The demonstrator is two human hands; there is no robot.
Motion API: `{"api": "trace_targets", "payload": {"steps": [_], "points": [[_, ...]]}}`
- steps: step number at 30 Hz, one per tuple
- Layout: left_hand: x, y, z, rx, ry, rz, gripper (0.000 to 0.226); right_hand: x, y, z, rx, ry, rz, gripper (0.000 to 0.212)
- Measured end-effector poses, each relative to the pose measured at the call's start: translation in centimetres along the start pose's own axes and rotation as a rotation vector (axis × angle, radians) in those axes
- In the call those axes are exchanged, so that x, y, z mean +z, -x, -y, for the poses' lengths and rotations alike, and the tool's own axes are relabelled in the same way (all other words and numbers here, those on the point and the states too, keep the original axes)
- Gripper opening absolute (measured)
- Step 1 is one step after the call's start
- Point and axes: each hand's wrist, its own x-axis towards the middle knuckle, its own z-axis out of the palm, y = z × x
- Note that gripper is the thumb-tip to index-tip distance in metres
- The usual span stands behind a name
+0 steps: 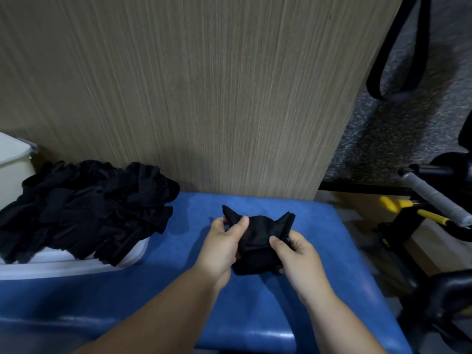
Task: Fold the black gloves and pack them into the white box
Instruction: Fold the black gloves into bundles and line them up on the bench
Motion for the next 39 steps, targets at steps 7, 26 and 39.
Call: {"api": "trace_targets", "payload": {"steps": [7,26,39], "points": [[1.8,-1.5,2.1,0.114,-0.192,-0.003,0.045,-2.6,0.2,-0.1,-0.011,0.253,-0.108,0.017],[-0.3,-1.6,3.3,0.365,-1.482,0.214,0.041,-4.0,-0.1,-3.0,-0.334,1.088,0.165,0.107],[0.3,-1.1,2.2,0.676,-1.385,0.169,0.029,-4.1,-2.3,-0.7,-0.115,0.666,-0.015,0.031]]}}
